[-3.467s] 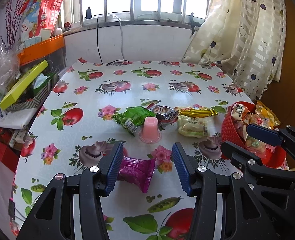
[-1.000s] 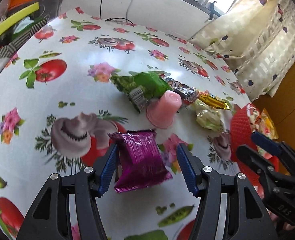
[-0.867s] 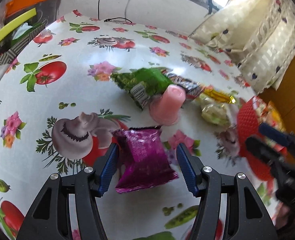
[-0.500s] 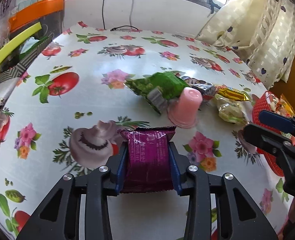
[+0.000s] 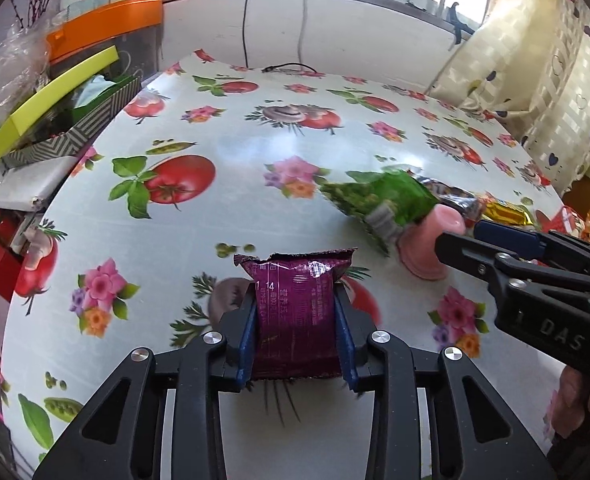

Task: Organize snacks
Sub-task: 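Grasp the pink jelly cup with the right tool while the left tool holds the purple snack, then carry the purple snack and pink jelly cup over the red basket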

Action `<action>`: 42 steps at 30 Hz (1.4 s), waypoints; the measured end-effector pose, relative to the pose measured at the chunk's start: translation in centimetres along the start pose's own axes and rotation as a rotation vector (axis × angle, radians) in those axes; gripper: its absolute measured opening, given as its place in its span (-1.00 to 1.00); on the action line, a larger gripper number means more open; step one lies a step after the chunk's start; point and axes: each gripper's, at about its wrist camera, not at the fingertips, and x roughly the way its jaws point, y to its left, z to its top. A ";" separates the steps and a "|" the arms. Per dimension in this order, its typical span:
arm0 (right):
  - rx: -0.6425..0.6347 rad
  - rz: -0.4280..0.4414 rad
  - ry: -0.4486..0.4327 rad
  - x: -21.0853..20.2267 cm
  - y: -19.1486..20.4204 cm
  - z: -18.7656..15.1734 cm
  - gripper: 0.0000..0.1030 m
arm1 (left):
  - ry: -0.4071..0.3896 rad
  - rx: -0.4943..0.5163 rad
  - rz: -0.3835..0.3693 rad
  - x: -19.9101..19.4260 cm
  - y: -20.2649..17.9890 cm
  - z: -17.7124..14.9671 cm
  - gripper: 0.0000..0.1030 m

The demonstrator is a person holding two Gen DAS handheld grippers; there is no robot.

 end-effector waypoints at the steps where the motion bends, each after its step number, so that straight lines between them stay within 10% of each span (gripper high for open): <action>1: 0.003 0.002 0.004 0.4 0.1 0.2 -0.17 | -0.002 -0.004 0.003 0.1 0.2 0.1 -0.32; 9: 0.019 -0.019 0.013 2.2 0.6 0.6 -0.46 | -0.011 -0.009 0.010 0.4 0.7 0.5 -0.32; 42: -0.030 0.005 -0.117 -6.1 1.5 -1.3 -0.49 | -0.087 0.048 0.007 -4.3 -2.5 1.0 -0.32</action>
